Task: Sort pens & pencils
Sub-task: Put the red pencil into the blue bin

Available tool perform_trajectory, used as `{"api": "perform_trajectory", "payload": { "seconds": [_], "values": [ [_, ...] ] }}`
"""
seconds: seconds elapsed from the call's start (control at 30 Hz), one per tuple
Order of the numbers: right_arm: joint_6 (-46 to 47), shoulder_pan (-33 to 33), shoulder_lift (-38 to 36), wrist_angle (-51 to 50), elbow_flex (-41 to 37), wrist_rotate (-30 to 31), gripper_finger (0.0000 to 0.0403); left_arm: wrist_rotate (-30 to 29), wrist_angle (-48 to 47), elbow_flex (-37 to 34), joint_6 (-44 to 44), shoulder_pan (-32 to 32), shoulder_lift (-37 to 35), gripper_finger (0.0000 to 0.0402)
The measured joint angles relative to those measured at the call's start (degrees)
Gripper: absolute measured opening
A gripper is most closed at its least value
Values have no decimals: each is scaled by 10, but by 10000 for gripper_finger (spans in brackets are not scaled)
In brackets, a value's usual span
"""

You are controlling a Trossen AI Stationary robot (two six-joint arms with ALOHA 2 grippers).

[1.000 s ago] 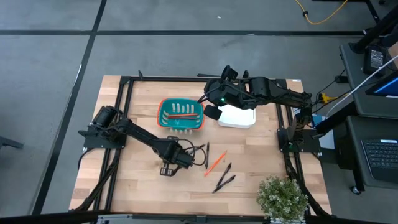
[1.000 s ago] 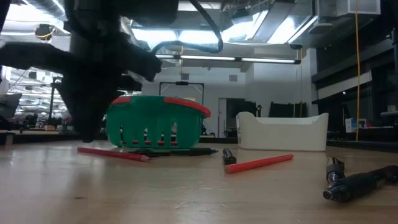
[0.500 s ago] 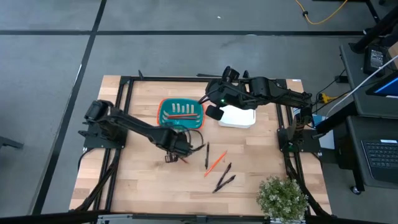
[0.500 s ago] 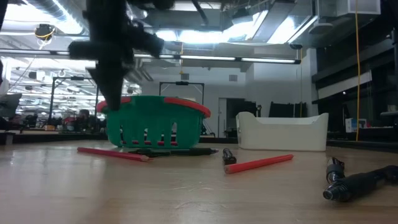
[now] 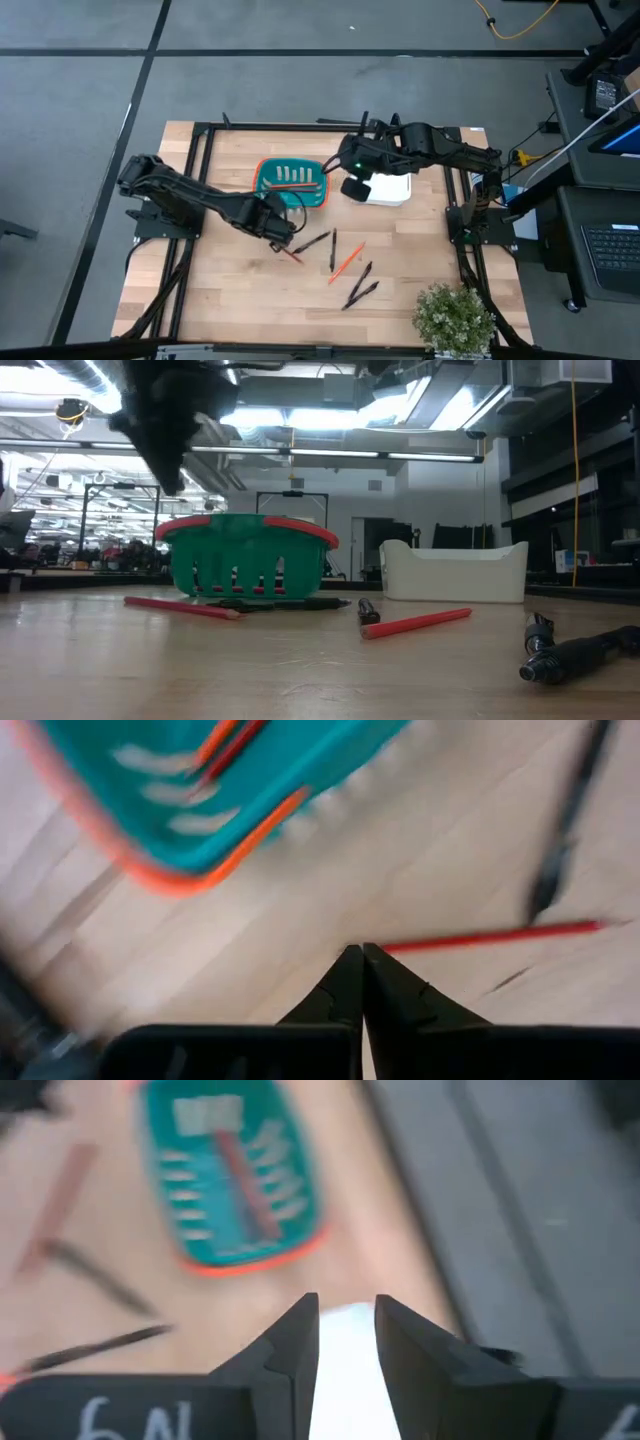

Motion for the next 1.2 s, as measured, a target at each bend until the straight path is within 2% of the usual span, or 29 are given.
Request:
{"api": "perform_trajectory", "payload": {
  "seconds": [0.17,0.23,0.37,0.47,0.57,0.7,0.83,0.93,1.03,1.2],
  "values": [
    [-48,2,18,109,1,-183,102,1,-114,0,-105,-46,-16,0],
    [-64,9,34,151,1,-232,102,4,-153,0,-153,-78,-31,0],
    [-74,23,79,189,1,-279,102,-9,-197,0,-257,-160,-67,0],
    [-87,30,123,204,0,-305,102,-42,-200,-1,-327,-226,-95,0],
    [-102,37,170,211,0,-331,102,-50,-200,-9,-386,-282,-109,0],
    [-143,48,237,234,0,-369,102,-20,-200,-40,-440,-332,-113,0],
    [-162,52,284,298,0,-420,102,19,-200,-76,-474,-363,-113,0],
    [-165,51,302,314,0,-423,102,34,-200,-88,-494,-382,-112,0],
    [-159,49,306,316,0,-395,102,36,-199,-91,-499,-401,-113,0],
    [-68,48,306,354,0,-324,102,38,-200,-92,-526,-426,-115,0]
  ]
}}
